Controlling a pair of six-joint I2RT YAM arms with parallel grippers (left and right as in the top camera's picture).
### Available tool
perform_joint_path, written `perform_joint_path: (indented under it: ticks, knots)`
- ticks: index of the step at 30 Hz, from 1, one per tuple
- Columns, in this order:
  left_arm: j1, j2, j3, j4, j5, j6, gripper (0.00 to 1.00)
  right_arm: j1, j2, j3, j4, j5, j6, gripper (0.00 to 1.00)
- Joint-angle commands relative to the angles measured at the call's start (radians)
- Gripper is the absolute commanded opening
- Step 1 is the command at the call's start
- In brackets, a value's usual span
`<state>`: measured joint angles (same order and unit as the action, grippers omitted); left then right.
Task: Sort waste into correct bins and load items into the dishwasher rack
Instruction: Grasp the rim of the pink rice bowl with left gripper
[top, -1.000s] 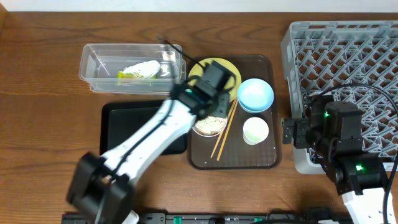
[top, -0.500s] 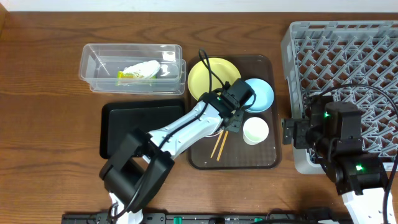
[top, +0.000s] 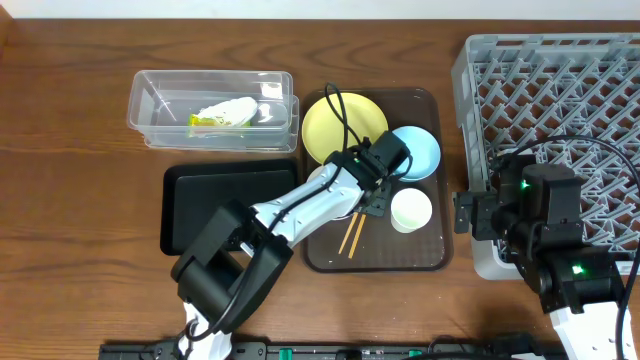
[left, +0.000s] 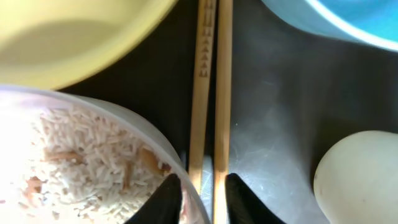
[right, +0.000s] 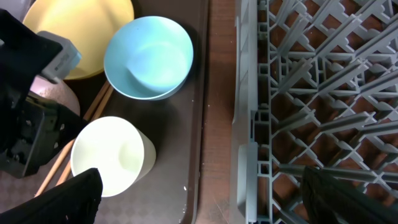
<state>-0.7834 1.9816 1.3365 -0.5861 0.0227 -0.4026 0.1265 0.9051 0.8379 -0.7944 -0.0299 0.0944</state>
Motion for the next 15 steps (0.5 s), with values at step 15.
perform_joint_path:
  ticks: [15]
  knots:
    - [-0.014,-0.089,0.006,-0.072,-0.008,-0.003,0.06,-0.002,-0.003,0.018,-0.003,-0.004,-0.013,0.99]
